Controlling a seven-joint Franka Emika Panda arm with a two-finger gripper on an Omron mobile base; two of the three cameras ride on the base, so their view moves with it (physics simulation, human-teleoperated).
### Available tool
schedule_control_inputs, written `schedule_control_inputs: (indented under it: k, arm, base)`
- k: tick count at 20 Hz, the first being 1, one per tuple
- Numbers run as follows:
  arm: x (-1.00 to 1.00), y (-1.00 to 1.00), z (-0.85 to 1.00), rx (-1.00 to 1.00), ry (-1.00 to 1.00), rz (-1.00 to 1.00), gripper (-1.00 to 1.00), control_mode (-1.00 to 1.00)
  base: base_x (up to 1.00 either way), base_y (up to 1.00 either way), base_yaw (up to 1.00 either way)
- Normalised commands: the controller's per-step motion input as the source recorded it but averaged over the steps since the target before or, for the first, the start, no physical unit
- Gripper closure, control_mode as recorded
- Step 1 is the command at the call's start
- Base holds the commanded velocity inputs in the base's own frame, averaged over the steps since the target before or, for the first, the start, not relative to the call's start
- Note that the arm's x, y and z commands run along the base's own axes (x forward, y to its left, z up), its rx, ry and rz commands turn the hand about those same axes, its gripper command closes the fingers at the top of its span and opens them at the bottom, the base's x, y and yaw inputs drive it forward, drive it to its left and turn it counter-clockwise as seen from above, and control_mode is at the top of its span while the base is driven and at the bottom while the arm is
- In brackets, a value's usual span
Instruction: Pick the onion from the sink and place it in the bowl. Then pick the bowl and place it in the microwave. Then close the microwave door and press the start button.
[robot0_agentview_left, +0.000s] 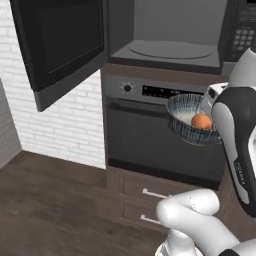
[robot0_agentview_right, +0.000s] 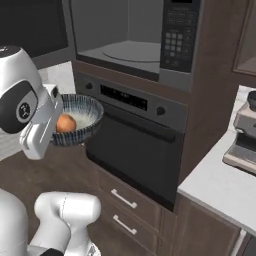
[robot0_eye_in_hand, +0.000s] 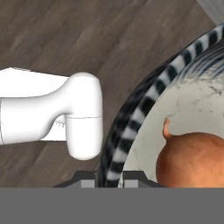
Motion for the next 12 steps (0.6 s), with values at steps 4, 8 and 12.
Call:
schedule_control_inputs:
  k: [4, 8, 12]
  arm:
    - [0.0, 0.0, 0.0, 0.0, 0.0, 0.0, 1.0, 1.0]
    - [0.0, 0.0, 0.0, 0.0, 0.0, 0.0, 1.0, 1.0]
    - [0.0, 0.0, 0.0, 0.0, 0.0, 0.0, 1.0, 1.0]
  base:
    - [0.13, 0.33, -0.36]
    - [0.19, 0.19, -0.25]
    - [0.17, 0.1, -0.19]
